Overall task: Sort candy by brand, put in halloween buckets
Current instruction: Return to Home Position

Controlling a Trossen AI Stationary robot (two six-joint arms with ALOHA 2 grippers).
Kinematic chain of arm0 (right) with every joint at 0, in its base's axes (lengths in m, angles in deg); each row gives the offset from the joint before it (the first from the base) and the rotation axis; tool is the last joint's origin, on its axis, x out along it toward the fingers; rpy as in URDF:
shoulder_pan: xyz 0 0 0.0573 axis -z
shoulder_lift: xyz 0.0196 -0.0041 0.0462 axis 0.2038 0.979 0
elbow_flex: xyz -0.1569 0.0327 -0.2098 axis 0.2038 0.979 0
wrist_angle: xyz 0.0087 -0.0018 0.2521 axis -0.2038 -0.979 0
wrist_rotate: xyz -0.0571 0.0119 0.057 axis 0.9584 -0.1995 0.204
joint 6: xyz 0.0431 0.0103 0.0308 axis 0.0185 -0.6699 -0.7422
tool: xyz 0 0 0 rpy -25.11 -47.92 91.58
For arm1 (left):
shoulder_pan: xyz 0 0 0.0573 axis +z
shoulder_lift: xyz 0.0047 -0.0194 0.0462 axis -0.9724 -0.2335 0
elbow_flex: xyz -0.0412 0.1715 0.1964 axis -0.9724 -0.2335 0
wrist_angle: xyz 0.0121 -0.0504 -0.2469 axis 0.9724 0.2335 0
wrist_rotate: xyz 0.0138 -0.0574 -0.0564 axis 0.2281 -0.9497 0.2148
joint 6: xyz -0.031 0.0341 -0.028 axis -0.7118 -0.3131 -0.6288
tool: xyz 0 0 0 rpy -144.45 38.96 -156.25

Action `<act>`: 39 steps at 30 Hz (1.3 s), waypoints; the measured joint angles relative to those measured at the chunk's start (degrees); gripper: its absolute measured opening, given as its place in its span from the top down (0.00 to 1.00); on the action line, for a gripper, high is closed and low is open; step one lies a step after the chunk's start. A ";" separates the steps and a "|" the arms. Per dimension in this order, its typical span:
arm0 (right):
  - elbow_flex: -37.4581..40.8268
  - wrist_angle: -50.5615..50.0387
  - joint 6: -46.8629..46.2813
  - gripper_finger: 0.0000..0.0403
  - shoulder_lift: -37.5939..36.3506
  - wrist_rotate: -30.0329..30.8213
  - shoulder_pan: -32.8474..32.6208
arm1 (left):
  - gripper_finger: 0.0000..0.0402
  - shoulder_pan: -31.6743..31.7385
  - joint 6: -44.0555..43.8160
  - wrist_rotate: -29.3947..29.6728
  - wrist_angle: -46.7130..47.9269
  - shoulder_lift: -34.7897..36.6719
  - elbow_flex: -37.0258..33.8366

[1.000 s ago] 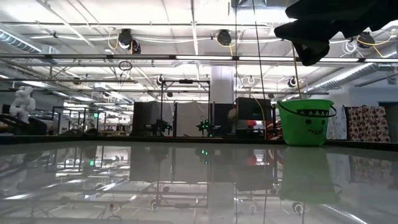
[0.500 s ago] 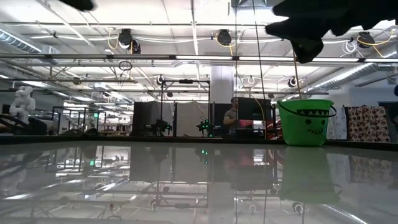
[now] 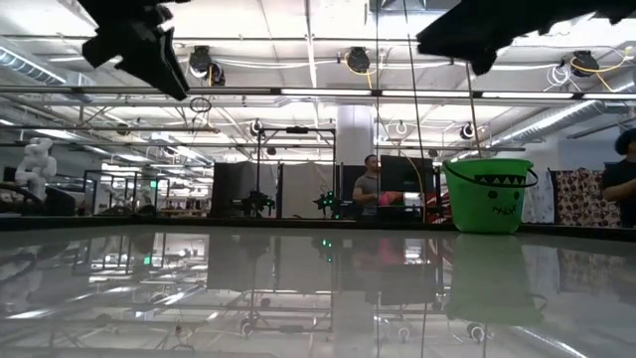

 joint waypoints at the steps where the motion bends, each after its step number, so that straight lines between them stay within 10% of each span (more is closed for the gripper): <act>1: -0.51 -3.29 0.79 0.71 -2.97 -0.36 1.79 | 0.63 1.38 2.51 -1.57 -1.08 1.99 -0.63; 14: 0.33 -18.63 6.77 0.83 -21.88 -10.18 19.62 | 0.63 27.44 24.24 -22.35 -28.61 32.95 -4.82; 23: 13.27 -6.34 2.60 0.99 -24.37 -16.02 23.20 | 0.63 29.38 24.76 -25.12 -37.71 38.80 -17.96; 39: 31.17 -2.34 -4.89 1.00 -37.50 -17.21 23.99 | 0.63 29.38 25.08 -31.15 -81.68 46.08 -50.56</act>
